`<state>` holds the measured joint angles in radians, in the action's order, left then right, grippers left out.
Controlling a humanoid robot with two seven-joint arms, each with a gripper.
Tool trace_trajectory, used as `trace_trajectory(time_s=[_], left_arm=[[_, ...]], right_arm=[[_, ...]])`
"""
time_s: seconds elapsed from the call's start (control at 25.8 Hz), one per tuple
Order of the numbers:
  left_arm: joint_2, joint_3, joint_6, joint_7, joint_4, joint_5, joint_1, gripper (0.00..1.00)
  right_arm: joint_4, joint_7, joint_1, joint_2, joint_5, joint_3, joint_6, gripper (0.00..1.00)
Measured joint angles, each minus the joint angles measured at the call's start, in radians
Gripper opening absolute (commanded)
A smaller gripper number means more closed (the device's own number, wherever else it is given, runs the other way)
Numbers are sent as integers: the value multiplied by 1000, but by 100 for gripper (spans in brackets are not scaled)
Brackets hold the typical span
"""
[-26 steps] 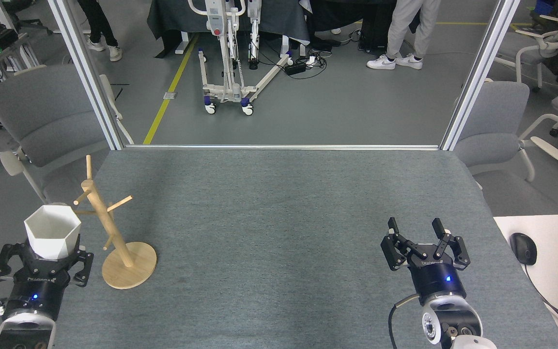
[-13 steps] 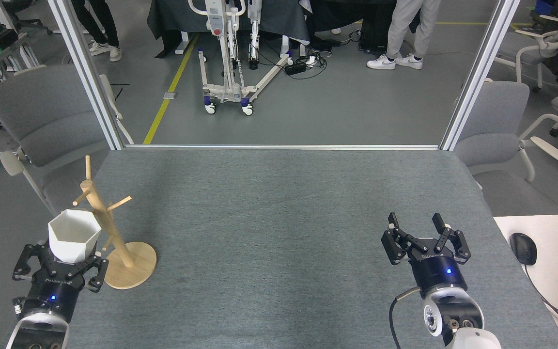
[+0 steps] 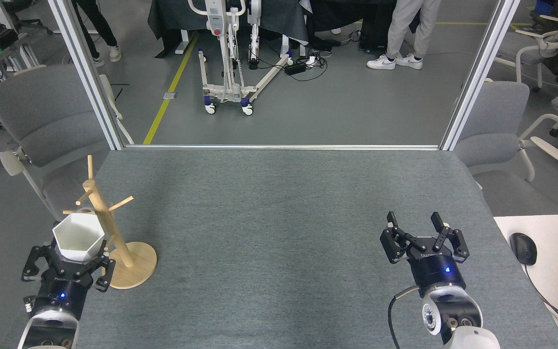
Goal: Hang cup on storage rack
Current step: 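Move the cup with the left gripper onto a peg of the wooden stand, then open the left gripper and pull it away from the hung cup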
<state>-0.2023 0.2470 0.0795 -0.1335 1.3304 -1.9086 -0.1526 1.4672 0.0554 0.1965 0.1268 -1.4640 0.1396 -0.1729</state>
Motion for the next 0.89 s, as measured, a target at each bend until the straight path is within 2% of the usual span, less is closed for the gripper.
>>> trace_trajectory(time_s=[0.35, 0.74, 0.89], left_arm=[[15, -1, 3, -3, -54, 5, -6, 97], [27, -3, 13, -5, -189, 6, -48, 98], [49, -3, 26, -5, -206, 7, -46, 98]], right_arm=[[-6, -1, 8, -2, 1, 0, 0, 100], [-20, -1, 10, -5, 0, -2, 0, 100], [-23, -1, 10, -4, 0, -2, 0, 100]])
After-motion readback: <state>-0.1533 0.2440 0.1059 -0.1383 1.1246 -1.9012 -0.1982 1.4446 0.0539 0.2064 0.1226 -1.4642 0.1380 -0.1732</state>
